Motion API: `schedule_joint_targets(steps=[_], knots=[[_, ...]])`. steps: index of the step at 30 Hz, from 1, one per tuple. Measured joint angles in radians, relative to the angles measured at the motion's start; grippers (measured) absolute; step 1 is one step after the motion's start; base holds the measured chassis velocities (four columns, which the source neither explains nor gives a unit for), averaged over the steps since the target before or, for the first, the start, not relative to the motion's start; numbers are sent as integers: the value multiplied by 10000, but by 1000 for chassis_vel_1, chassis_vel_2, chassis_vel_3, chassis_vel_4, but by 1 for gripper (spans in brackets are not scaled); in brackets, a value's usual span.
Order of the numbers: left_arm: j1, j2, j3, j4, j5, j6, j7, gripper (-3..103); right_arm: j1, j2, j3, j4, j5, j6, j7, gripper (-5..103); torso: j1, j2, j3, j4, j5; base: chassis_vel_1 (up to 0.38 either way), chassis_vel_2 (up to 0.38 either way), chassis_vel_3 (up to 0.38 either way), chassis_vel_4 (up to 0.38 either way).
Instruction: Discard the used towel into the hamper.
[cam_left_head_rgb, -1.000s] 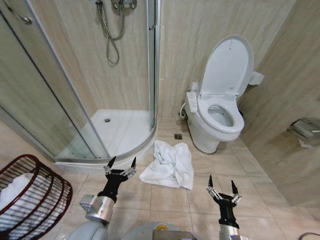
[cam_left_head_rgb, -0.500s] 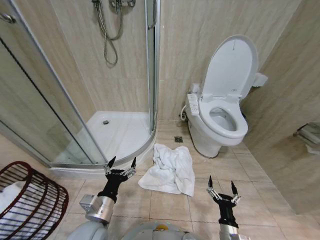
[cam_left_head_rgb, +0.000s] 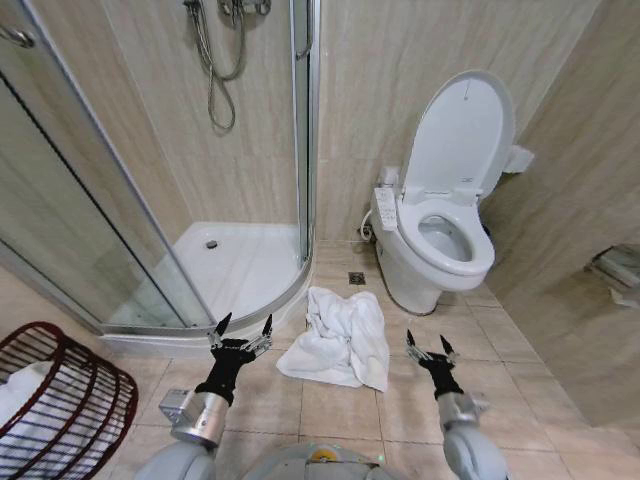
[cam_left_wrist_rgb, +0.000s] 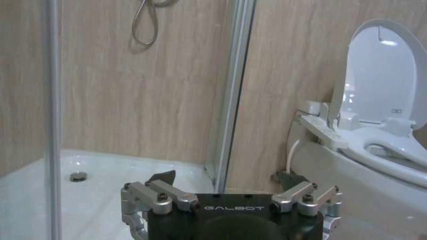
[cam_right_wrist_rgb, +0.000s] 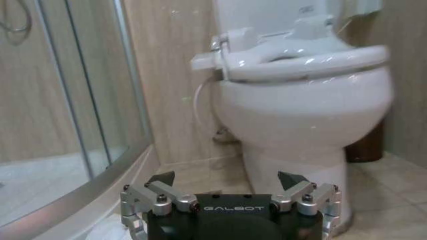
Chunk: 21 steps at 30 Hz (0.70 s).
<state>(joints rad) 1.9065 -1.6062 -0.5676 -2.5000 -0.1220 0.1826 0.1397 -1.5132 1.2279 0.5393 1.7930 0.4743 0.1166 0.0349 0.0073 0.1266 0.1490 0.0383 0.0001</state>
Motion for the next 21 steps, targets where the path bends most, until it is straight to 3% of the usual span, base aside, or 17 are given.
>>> schedule_joint_targets(steps=[11,21], knots=[[0,1,0,0,0,0,0,100,1917,-321,-1454,-2371,-1021,-486,-949,100,1,3,3,1,1,0,0,0,0],[0,1,0,0,0,0,0,100,4050,-155,-3256,-5588,-1437,86,-1928,100,2,5,5,1,-1,0,0,0,0]])
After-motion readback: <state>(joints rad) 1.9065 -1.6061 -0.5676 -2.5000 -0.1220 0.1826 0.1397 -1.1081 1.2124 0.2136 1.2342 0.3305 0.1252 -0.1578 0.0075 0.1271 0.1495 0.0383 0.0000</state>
